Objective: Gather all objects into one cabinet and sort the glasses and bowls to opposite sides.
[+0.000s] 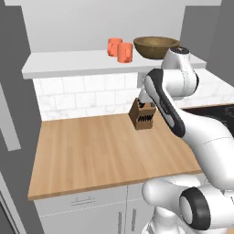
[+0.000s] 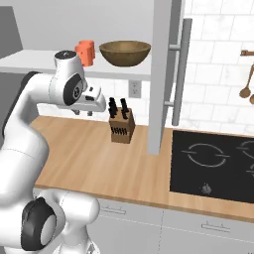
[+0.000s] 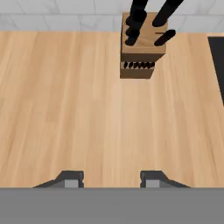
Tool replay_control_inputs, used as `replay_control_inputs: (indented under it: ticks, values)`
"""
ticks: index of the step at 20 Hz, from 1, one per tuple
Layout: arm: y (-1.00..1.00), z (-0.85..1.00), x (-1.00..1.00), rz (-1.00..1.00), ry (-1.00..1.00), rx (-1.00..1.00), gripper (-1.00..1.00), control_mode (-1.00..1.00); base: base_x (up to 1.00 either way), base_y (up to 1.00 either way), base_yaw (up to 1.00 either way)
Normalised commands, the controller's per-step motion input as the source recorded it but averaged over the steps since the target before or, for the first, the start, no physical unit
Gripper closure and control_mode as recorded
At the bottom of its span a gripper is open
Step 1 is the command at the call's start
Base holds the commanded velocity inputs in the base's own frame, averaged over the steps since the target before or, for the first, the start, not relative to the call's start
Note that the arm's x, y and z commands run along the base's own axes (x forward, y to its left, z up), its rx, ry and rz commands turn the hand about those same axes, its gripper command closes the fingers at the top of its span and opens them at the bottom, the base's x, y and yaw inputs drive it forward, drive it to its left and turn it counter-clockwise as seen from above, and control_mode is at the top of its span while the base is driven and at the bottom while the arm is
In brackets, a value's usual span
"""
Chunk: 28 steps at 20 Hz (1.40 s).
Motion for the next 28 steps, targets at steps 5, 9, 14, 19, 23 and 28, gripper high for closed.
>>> replay_control_inputs:
  ticks: [5, 9, 14, 19, 23, 28]
  values:
    - [0.00, 0.18, -0.27, 0.05, -0.27, -0.03, -1.00, -1.00, 0.00, 0.00, 0.00]
    - [0.00, 0.31, -0.83, 0.09, -0.60, 0.00, -1.00, -1.00, 0.00, 0.00, 0.00]
    - [0.00, -0.01, -0.15, 0.02, -0.09, -0.01, -1.00, -1.00, 0.00, 0.00, 0.00]
    - [0.00, 0.03, -0.58, 0.00, -0.20, 0.00, -1.00, 1.00, -0.20, 0.00, 0.00]
    - [0.00, 0.00, 0.00, 0.00, 0.00, 0.00, -1.00, 1.00, -1.00, -0.01, -0.09]
    - [0.00, 0.00, 0.00, 0.00, 0.00, 0.00, -1.00, 1.00, -1.00, -0.13, -0.17]
